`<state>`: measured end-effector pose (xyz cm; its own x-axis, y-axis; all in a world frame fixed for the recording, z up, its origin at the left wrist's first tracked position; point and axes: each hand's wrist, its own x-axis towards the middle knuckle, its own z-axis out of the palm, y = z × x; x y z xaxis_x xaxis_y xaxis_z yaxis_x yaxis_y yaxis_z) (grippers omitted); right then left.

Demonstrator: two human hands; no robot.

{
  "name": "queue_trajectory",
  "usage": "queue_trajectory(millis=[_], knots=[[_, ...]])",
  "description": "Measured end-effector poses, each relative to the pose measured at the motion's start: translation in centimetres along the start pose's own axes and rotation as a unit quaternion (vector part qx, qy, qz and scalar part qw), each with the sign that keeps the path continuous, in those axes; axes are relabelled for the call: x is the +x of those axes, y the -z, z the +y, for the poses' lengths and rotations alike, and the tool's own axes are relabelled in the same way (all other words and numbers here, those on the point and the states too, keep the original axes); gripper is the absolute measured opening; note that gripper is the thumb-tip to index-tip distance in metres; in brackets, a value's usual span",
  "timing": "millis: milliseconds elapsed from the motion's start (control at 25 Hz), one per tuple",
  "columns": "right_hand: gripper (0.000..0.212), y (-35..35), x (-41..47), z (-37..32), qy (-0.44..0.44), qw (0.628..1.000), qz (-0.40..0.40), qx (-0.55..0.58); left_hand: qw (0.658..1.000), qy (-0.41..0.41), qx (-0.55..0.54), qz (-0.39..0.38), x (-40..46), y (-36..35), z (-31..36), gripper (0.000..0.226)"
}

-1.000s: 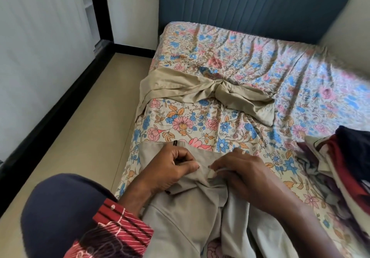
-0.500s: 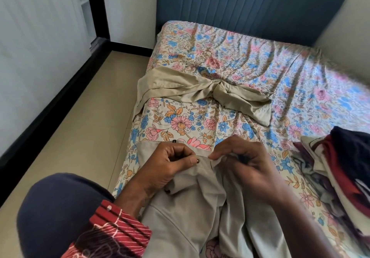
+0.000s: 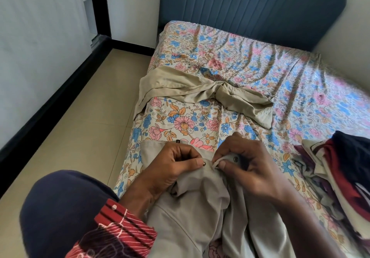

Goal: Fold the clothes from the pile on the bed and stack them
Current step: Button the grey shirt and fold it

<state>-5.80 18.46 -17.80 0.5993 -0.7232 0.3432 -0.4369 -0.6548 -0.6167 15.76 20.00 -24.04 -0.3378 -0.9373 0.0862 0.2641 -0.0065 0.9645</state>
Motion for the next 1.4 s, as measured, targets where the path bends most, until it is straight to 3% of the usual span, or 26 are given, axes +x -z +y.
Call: queue_trajectory(millis=[120, 280, 560, 800, 960, 1080, 1280, 1400], knots=[[0.012, -0.4, 0.4, -0.1, 0.026, 0.998, -0.013, -0.047, 1.0, -0.004, 0.011, 0.005, -0.1, 0.0, -0.2, 0.014], [0.014, -0.6, 0.6, -0.4, -0.033, 0.998, 0.003, -0.046, 1.0, -0.014, 0.009, 0.019, 0.0, 0.0, -0.2, 0.01], [0.012, -1.1, 0.6, -0.6, -0.037, 0.994, -0.025, -0.102, 0.998, -0.018, 0.05, 0.031, 0.0, 0.0, -0.5, 0.024], [0.013, -1.5, 0.8, -0.5, -0.08, 0.992, -0.023, -0.095, 0.992, -0.043, 0.102, 0.059, 0.1, -0.2, -0.8, 0.019], [0.02, -2.6, 0.8, -0.8, -0.116, 0.986, 0.007, -0.122, 0.991, -0.031, 0.098, 0.08, 0.1, 0.0, -1.0, 0.023], [0.014, -3.5, 1.2, -1.1, -0.128, 0.979, 0.032, -0.153, 0.992, -0.017, 0.071, 0.102, 0.1, 0.0, -1.3, 0.028], [0.005, -5.3, 1.5, -1.4, -0.136, 0.962, 0.015, -0.238, 0.992, 0.013, 0.074, 0.1, 0.0, 0.4, -1.4, 0.015], [0.019, -3.6, 0.9, -0.8, -0.127, 0.969, 0.016, -0.211, 0.992, 0.034, 0.089, 0.081, -0.2, 1.3, -0.7, 0.007]])
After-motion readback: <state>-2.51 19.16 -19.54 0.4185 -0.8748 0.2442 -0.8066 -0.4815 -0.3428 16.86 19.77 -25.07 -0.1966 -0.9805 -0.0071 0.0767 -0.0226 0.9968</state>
